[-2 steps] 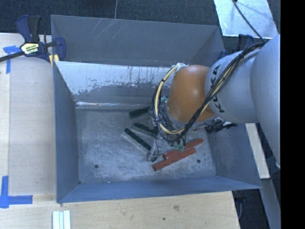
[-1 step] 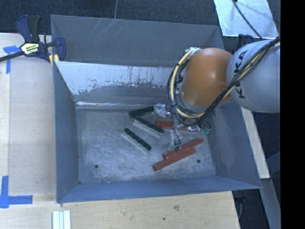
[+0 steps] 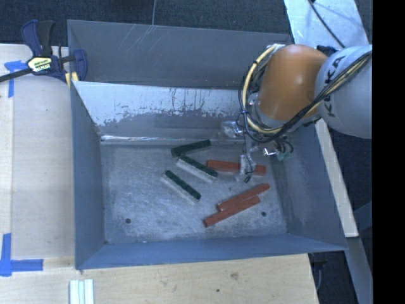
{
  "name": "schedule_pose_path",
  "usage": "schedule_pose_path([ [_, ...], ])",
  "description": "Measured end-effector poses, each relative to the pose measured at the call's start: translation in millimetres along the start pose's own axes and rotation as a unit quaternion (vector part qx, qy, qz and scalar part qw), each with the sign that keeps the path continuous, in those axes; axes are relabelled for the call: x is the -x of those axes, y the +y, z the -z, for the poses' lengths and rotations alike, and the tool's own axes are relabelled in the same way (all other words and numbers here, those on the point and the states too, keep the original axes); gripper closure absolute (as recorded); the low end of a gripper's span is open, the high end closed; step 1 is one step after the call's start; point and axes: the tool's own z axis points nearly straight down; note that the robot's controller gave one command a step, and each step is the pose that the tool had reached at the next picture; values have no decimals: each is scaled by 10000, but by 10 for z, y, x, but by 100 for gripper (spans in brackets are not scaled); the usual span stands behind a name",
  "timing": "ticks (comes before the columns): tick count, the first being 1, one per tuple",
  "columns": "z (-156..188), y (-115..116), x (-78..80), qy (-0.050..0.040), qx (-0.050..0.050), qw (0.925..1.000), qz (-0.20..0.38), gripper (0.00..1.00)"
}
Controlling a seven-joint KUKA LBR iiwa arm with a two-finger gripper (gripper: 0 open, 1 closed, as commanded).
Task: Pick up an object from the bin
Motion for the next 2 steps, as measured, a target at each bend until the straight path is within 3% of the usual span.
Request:
schedule_pose_path([
  [1,-345,50,-11,35,23,9998,-207,0],
  [2,-339,41,-5,25,19,9997,-223,0],
])
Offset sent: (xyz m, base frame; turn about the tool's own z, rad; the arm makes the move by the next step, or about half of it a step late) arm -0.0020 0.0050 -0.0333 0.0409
